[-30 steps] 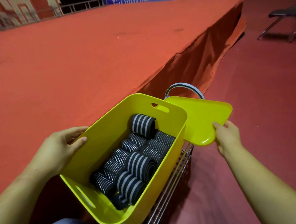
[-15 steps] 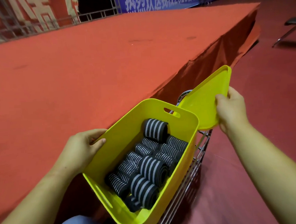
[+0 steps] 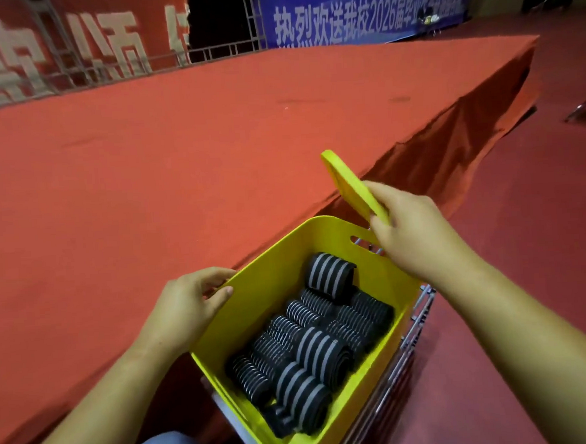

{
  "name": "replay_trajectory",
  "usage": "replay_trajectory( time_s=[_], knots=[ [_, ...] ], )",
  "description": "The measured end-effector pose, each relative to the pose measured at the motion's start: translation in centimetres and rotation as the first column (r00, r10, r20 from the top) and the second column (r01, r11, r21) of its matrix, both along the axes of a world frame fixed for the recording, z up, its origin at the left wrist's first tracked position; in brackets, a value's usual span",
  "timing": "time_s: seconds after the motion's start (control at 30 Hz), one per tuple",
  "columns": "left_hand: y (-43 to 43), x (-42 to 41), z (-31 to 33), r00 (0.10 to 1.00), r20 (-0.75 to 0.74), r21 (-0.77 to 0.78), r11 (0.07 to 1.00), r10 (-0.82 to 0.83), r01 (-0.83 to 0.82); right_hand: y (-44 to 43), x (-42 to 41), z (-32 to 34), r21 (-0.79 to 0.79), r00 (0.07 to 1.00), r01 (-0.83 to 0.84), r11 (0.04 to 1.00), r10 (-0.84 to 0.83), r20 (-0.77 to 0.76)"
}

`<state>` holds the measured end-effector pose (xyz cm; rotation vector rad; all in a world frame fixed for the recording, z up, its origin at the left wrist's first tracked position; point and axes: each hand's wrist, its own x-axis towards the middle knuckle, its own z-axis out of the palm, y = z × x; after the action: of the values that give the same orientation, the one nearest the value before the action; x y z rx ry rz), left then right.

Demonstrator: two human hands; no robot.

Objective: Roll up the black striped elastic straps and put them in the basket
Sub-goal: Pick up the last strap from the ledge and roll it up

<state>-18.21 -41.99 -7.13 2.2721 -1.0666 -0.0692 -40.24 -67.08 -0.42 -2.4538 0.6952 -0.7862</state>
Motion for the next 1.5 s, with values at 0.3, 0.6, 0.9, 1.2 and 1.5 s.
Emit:
replay_trajectory(
  time_s=[0.3,0.6,0.9,1.2,1.5],
  knots=[
    [0.0,-1.2,0.9,0.995,-0.086,-0.175,0.982,0.059,-0.073,8.8,0.8,-3.2,-0.027,0.959,-0.183,0.983,0.172,-0.226],
    [-2.0,-2.5,3.3,0.901,-0.435,-0.28,0.95,0.003,-0.138,17.0,1.2,-6.0,-0.1,0.887,-0.25,0.963,0.187,-0.422],
    [-0.1,-2.2,2.7,0.922,-0.387,-0.218,0.972,0.0,-0.092,12.3,1.0,-4.4,0.048,0.944,-0.175,0.983,0.182,-0.274],
    [1.6,-1.3,3.1,0.908,-0.419,-0.176,0.983,-0.028,-0.051,-2.8,0.1,-6.5,0.138,0.869,0.354,0.925,-0.271,-0.413],
    [2.9,-1.5,2.3,0.94,-0.341,-0.204,0.974,0.021,-0.096,-0.6,0.0,-6.2,0.145,0.868,0.349,0.926,-0.261,-0.423]
  ],
)
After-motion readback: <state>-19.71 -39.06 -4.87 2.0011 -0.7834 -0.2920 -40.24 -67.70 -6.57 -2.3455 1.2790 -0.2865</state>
